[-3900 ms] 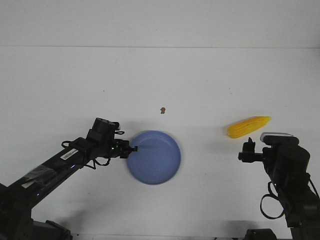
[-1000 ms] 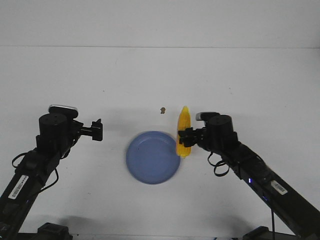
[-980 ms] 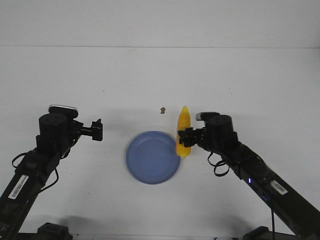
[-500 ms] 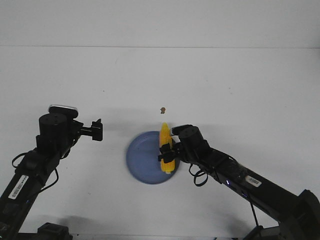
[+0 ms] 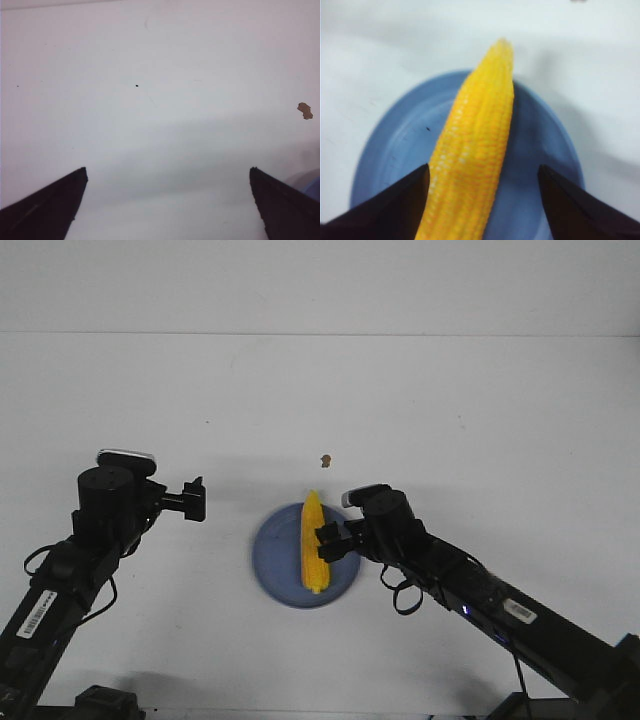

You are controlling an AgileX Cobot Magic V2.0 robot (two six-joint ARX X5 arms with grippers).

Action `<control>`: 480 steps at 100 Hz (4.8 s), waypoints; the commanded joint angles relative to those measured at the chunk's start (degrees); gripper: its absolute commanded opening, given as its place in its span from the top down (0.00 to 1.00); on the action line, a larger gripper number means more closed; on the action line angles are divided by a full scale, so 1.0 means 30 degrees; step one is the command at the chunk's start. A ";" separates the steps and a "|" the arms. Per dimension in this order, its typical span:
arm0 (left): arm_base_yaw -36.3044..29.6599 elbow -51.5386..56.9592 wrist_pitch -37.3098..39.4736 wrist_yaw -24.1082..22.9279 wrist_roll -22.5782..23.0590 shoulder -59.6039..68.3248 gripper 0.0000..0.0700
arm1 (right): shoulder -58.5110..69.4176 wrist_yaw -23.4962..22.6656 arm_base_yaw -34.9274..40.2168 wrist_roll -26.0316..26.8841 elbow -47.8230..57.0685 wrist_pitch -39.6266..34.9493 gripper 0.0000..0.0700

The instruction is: Place corn on plate with both arms

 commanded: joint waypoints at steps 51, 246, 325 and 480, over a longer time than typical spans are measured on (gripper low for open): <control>0.0590 0.0226 0.0168 -0.0117 -0.0772 -0.3089 0.05 | -1.2276 0.1668 -0.9814 -0.7067 0.0146 -0.6776 0.35; 0.0692 -0.7548 -0.1086 -0.0102 -0.2273 -1.4608 0.98 | -2.3547 0.4524 -1.2772 -0.7839 -0.5821 -0.7541 1.00; 0.1086 -1.5147 0.4663 -0.0109 -0.1319 -2.0706 0.98 | -2.3547 0.4524 -1.2772 -0.7839 -0.5821 -0.7541 1.00; 0.1107 -1.7974 0.8932 -0.0102 -0.1202 -2.0706 0.98 | -2.4778 0.5020 -1.2779 -0.8939 -0.7781 -0.4626 1.00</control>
